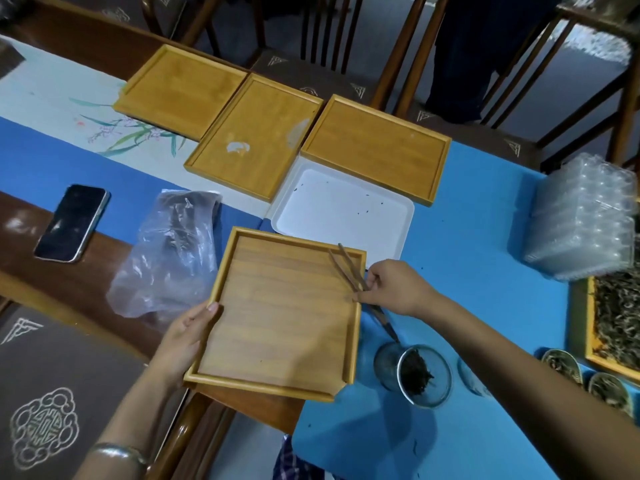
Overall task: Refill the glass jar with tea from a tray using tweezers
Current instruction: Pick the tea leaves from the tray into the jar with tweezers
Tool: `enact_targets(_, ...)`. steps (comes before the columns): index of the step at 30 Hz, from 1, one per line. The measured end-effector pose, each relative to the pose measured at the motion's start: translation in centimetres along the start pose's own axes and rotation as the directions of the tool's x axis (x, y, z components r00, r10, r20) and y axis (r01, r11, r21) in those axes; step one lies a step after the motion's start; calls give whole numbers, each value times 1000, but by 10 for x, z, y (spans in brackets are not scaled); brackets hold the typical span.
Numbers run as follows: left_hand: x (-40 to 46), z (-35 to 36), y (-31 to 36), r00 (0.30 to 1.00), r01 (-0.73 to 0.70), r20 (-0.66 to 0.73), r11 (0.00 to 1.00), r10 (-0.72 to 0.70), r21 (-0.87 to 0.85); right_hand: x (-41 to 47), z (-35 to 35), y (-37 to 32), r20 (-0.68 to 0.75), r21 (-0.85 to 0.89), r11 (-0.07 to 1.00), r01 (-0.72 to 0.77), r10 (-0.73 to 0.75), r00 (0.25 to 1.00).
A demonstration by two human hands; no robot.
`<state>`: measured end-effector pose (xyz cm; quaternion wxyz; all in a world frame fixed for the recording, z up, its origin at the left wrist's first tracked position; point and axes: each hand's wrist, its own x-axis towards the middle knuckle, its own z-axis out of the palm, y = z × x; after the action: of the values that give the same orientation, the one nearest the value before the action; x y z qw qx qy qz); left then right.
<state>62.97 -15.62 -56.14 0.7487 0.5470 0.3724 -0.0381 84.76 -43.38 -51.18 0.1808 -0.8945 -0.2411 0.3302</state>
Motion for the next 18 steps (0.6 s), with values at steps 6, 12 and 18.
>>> enact_targets(6,-7,-19,-5,1000,-2,-9,1000,2,-4,-2,8,-14,97,-50,997,60,-55,994)
enact_targets(12,-7,-28,-9,999,-10,34,1000,9,20,1,5,-21,160,-272,955,121,-79,984)
enact_targets(18,10,-25,-2,999,-14,52,994,8,111,2,3,-18,118,-475,868,144,-100,988)
